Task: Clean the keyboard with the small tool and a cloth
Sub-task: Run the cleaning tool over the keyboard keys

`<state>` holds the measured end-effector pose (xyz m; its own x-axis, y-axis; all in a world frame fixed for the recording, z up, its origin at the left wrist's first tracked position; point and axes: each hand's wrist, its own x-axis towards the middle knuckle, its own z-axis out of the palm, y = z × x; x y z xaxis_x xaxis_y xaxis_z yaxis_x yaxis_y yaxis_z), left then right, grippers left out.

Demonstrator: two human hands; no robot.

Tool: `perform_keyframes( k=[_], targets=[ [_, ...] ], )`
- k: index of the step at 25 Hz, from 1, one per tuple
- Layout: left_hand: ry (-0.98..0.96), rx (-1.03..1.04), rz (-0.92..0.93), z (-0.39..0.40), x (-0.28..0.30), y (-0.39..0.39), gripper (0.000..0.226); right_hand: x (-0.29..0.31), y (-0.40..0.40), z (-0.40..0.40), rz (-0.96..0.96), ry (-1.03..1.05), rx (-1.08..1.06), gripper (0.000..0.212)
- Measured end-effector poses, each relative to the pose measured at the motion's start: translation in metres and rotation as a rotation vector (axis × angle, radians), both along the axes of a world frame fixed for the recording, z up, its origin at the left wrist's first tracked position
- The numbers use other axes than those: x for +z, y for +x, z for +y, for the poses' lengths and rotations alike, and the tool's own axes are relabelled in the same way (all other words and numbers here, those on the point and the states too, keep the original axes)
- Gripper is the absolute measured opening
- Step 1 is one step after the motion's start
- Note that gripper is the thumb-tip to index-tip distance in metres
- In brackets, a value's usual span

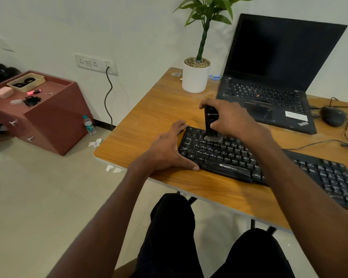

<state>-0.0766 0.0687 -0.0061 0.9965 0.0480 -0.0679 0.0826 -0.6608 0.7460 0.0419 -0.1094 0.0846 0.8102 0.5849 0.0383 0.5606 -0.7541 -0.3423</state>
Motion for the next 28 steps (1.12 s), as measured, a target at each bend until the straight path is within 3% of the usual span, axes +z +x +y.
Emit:
perform_keyframes(
  k=[5, 9, 14, 18, 22, 27, 28],
  targets=[
    [-0.004, -0.009, -0.019, 0.000, -0.002, 0.000, 0.152, -0.008, -0.022, -0.005, 0.084, 0.264, 0.189, 0.065],
    [0.000, 0.008, -0.012, 0.001, -0.003, 0.001, 0.153, 0.001, -0.013, -0.021, -0.051, 0.039, 0.072, 0.064],
    [0.000, -0.001, -0.018, 0.000, -0.003, 0.001, 0.152, -0.005, -0.030, -0.032, -0.021, 0.185, 0.198, 0.064],
    [-0.012, 0.001, -0.022, 0.001, -0.003, 0.000, 0.150, 0.002, -0.013, -0.058, 0.049, 0.111, 0.011, 0.064],
    [0.001, -0.011, -0.019, 0.001, -0.002, 0.002, 0.149, -0.010, -0.031, -0.048, 0.029, 0.317, 0.129, 0.067],
    [0.001, 0.003, -0.002, -0.001, 0.002, -0.002, 0.146, 0.002, -0.018, -0.056, -0.030, -0.010, -0.003, 0.067],
    [-0.005, 0.012, 0.004, -0.001, 0.002, -0.003, 0.145, 0.005, -0.019, -0.053, -0.034, 0.000, -0.008, 0.067]
  ],
)
